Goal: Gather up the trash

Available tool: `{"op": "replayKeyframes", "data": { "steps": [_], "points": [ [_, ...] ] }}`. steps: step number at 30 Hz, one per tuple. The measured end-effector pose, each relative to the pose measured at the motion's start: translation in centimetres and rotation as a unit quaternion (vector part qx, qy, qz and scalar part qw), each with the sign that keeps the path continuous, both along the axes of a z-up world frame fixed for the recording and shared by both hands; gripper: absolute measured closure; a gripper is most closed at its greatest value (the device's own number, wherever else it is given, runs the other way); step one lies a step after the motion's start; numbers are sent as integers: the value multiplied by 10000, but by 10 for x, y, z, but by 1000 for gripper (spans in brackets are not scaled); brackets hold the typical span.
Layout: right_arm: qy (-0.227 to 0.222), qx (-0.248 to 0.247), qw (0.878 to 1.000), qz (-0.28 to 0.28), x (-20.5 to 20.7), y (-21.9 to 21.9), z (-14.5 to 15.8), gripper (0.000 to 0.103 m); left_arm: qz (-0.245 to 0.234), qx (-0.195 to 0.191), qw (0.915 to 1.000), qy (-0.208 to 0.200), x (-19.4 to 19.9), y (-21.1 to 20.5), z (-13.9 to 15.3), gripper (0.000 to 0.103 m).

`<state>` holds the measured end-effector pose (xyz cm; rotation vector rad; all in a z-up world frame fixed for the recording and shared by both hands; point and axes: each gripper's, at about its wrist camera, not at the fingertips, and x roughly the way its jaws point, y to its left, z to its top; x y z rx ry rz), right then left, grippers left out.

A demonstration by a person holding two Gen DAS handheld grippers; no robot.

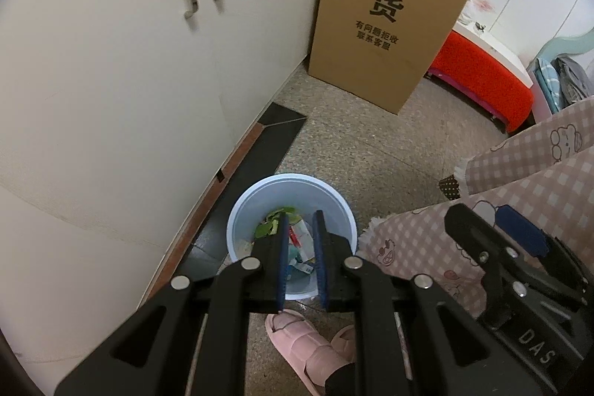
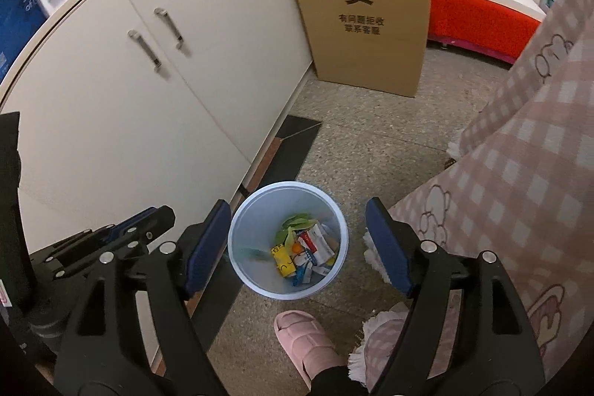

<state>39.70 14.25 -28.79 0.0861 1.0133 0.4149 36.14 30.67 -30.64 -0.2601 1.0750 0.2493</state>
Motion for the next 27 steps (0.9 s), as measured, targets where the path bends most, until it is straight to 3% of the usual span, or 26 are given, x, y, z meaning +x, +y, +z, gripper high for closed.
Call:
{"op": "replayKeyframes", "data": {
  "steps": [7,12,14,16,21,23,27],
  "points": [
    [54,34,10000,5,2,-6,-2,29,74,37,9999,-69,18,-3,-3,96],
    [-42,-56,10000,36,-4,-7,5,29,109,107,9999,12,11,-5,-5,92],
    [-124,-128,9998,73,-10,-6,11,29,180,118,9998,43,3,-3,-3,76],
    [-259,-201,9993,164,-18,-4,22,29,244,211,9995,-9,-7,-1,4,66],
    [-684,-300,9966,359,-51,-5,59,29,298,479,9981,-261,-44,-3,37,49],
    [-892,-351,9945,420,-70,-10,78,29,352,629,9960,-533,-64,-7,60,40],
    [-1314,-319,9902,345,-105,-28,122,28,320,831,9909,-1008,-95,-22,108,32]
  ]
}}
